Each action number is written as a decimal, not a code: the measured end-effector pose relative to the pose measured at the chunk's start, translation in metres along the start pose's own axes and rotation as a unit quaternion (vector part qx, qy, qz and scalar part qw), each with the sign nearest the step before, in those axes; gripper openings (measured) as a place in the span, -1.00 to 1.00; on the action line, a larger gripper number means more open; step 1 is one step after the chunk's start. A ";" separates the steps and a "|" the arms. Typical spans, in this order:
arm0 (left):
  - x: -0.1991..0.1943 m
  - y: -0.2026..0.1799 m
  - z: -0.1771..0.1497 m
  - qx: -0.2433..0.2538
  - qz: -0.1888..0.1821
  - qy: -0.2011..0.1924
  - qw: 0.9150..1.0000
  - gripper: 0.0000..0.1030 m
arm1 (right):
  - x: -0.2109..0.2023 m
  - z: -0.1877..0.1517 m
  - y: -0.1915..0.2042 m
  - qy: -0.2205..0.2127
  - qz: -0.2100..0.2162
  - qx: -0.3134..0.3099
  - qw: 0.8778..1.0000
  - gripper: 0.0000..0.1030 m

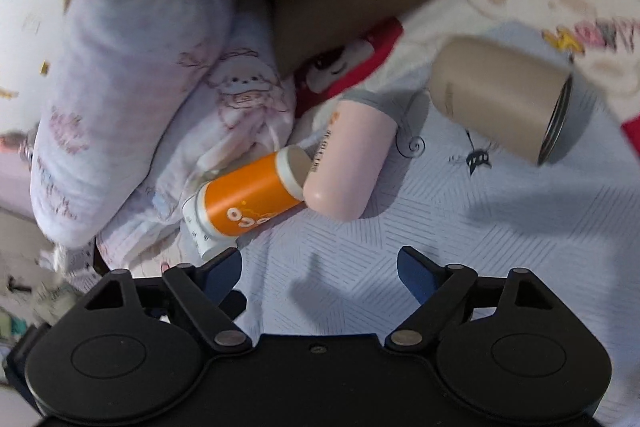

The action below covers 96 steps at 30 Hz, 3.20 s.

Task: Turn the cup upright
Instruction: 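Move the right tool toward the pink tumbler lying on its side, then close the right gripper around the pink tumbler's body, then lift the pink tumbler with the right gripper and rotate it lid-up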

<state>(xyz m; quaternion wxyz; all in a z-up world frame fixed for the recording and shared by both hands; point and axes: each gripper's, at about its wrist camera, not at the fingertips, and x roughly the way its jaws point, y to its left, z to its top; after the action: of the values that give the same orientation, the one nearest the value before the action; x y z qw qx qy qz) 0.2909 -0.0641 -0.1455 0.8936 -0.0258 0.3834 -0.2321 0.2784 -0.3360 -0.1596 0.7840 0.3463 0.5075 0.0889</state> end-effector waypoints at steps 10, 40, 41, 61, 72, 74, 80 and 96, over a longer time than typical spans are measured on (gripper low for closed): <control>0.034 0.000 -0.015 0.009 -0.032 0.000 0.999 0.88 | 0.061 0.017 -0.037 -0.049 0.044 0.033 0.997 0.44; 0.063 0.018 -0.031 0.019 -0.033 0.015 0.999 0.86 | 0.091 0.022 -0.053 -0.117 0.073 0.033 0.990 0.36; 0.062 0.019 -0.032 0.016 -0.035 0.015 0.999 0.86 | 0.089 0.022 -0.054 -0.120 0.070 0.034 0.990 0.36; 0.015 0.005 -0.037 0.000 -0.060 -0.005 0.998 0.86 | 0.068 -0.003 -0.060 -0.057 0.069 0.029 0.996 0.36; -0.021 -0.005 -0.057 -0.019 -0.070 0.013 0.997 0.86 | 0.041 -0.035 -0.057 -0.012 0.037 0.005 0.999 0.36; -0.027 -0.009 -0.059 -0.019 -0.075 0.014 0.997 0.86 | 0.037 -0.043 -0.058 -0.008 0.042 0.007 0.999 0.36; -0.045 -0.031 -0.069 -0.011 -0.117 0.019 0.993 0.86 | 0.028 -0.070 -0.062 0.023 0.058 0.032 0.998 0.36; -0.040 -0.040 -0.084 -0.017 -0.085 0.048 0.995 0.29 | 0.027 -0.083 -0.056 0.065 0.073 0.027 0.995 0.20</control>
<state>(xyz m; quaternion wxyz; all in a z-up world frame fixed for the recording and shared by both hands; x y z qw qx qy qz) 0.1926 -0.0709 -0.1687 0.8507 -0.0627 0.4260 -0.3015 0.2080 -0.3271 -0.2350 0.7309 0.3970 0.5331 0.1548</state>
